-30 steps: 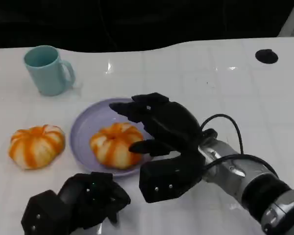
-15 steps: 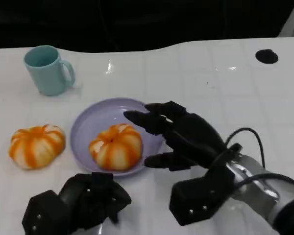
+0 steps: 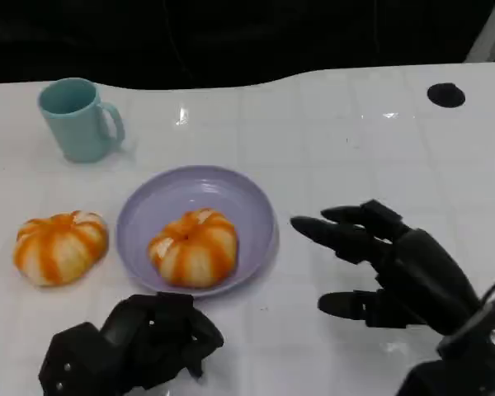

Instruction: Grasp the bread from the table and place it into the plate.

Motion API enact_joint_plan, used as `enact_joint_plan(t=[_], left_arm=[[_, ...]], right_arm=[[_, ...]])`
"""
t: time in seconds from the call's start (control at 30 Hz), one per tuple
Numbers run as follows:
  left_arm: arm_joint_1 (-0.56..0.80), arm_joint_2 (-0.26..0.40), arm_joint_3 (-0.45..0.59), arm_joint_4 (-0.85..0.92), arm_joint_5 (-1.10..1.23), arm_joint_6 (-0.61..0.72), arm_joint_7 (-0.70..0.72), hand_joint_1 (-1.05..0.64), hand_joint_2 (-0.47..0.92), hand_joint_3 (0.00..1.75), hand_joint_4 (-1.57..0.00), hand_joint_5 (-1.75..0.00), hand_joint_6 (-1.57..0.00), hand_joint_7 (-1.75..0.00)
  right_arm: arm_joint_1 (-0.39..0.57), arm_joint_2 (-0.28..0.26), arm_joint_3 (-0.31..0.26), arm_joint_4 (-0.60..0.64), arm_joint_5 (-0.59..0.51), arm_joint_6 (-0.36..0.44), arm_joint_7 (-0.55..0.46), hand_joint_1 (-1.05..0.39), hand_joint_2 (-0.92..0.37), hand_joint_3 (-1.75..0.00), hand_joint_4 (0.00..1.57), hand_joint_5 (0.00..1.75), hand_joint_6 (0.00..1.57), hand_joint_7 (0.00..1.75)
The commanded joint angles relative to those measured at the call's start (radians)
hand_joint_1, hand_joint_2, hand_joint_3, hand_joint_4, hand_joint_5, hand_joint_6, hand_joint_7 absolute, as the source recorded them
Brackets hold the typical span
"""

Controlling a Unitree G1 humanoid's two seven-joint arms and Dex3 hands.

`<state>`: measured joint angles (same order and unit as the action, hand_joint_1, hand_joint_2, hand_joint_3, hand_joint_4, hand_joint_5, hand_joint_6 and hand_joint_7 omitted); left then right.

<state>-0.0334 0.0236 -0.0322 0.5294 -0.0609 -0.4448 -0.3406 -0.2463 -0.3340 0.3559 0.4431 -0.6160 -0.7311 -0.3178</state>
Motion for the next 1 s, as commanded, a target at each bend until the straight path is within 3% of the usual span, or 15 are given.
enact_joint_plan(t=[0.03, 0.07, 0.1, 0.13, 0.23, 0.43, 0.57, 1.0], left_arm=[[0.015, 0.011, 0.003, -0.014, 0.001, 0.022, 0.012, -1.0, 0.9, 0.0, -0.97, -1.45, -1.22, -0.78], [0.016, 0.011, 0.002, -0.019, 0.004, 0.026, 0.014, -1.0, 0.9, 0.0, -0.97, -1.45, -1.22, -0.78], [0.017, 0.011, 0.001, -0.02, 0.007, 0.022, 0.015, -1.0, 0.9, 0.0, -0.98, -1.45, -1.22, -0.78], [0.017, 0.012, 0.001, -0.022, 0.008, 0.021, 0.016, -1.0, 0.9, 0.0, -0.98, -1.45, -1.22, -0.78], [0.022, 0.011, 0.0, -0.034, 0.01, 0.028, 0.019, -1.01, 0.9, 0.0, -0.98, -1.45, -1.22, -0.79], [0.027, 0.013, 0.004, -0.043, 0.0, 0.036, 0.014, -1.0, 0.9, 0.0, -0.98, -1.45, -1.23, -0.79], [0.028, 0.019, 0.007, -0.046, -0.004, 0.042, 0.009, -1.0, 0.89, 0.0, -0.97, -1.44, -1.23, -0.78], [0.018, 0.033, 0.012, -0.02, -0.01, 0.02, -0.004, -0.99, 0.9, 0.0, -0.97, -1.43, -1.21, -0.79]], right_arm=[[0.075, -0.025, -0.056, -0.004, 0.031, -0.049, -0.04, -0.32, -0.88, -0.23, 0.55, 0.82, 0.79, 0.24], [0.091, -0.023, -0.066, -0.003, 0.047, -0.062, -0.038, -0.3, -0.71, -0.57, 0.62, 0.98, 0.84, 0.35], [0.106, -0.024, -0.074, -0.005, 0.063, -0.073, -0.032, -0.3, -0.61, -0.78, 0.66, 1.08, 0.86, 0.46], [0.117, -0.025, -0.081, -0.007, 0.071, -0.08, -0.026, -0.28, -0.55, -0.92, 0.72, 1.19, 0.89, 0.61], [0.155, -0.03, -0.098, -0.021, 0.092, -0.097, -0.01, -0.25, -0.48, -1.1, 0.75, 1.44, 0.9, 0.89], [0.23, -0.017, -0.112, -0.079, 0.162, -0.044, 0.091, -0.26, -0.48, -1.14, 0.75, 1.71, 0.77, 1.22], [0.267, -0.005, -0.116, -0.11, 0.197, -0.003, 0.151, -0.26, -0.48, -1.16, 0.76, 1.74, 0.73, 1.31], [0.232, 0.045, -0.128, 0.003, 0.159, -0.041, 0.089, -0.3, -0.44, -1.19, 0.81, 1.75, 0.66, 1.45]])
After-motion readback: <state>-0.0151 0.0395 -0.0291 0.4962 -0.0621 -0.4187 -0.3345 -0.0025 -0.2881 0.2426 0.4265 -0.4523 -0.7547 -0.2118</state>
